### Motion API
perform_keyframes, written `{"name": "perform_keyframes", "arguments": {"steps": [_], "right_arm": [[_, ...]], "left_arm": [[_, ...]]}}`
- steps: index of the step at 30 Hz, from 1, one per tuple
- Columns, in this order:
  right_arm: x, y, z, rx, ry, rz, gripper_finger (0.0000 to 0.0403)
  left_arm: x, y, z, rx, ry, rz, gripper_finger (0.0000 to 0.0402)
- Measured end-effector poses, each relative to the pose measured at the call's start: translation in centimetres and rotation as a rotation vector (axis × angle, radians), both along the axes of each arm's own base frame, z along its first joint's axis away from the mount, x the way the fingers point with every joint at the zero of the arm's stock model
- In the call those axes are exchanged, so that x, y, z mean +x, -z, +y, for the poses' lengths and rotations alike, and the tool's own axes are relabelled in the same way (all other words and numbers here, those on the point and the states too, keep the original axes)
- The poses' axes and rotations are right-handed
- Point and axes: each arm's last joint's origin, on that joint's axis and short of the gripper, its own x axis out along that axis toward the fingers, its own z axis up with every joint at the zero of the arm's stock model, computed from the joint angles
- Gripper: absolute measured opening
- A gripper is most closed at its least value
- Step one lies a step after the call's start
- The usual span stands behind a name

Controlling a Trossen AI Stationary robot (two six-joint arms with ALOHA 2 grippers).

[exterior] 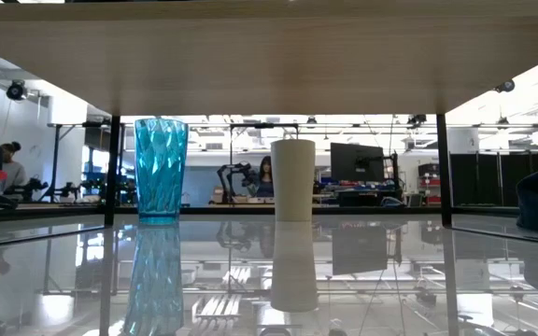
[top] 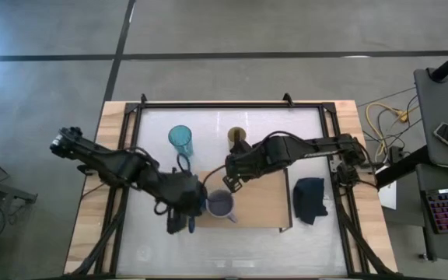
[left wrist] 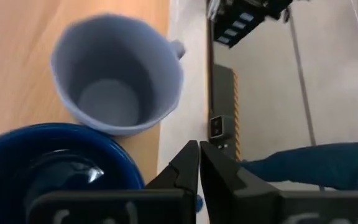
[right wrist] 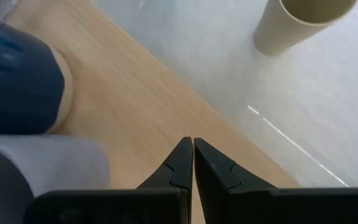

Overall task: Stack small to large cups/mugs on shelf
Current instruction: Adjust the mugs on the shelf

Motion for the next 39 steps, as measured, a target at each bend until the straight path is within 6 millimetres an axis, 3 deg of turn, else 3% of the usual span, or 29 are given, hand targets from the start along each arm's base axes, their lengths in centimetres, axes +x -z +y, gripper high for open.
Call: {"name": "perform_keyframes", "arguments": {"steps": [5,16,39], "right_arm": [[0.3,0.3,-0.8,0.038,-0.016,0.011,0.0008],[1.9,2.1,-0.4,0.156,-0.089,-0.062,0.0008],[0.8,2.3,2.5,0.187,-0.158,0.005,0.0008]], "left_arm": [[1.3,1.5,-0.9,-0.007,0.005,0.056,0.0000],[2.1,2.0,-1.2,0.008,0.007,0.063,0.0000],[3.5,2.5,0.1,0.054,-0.040,0.042,0.0000]]}}
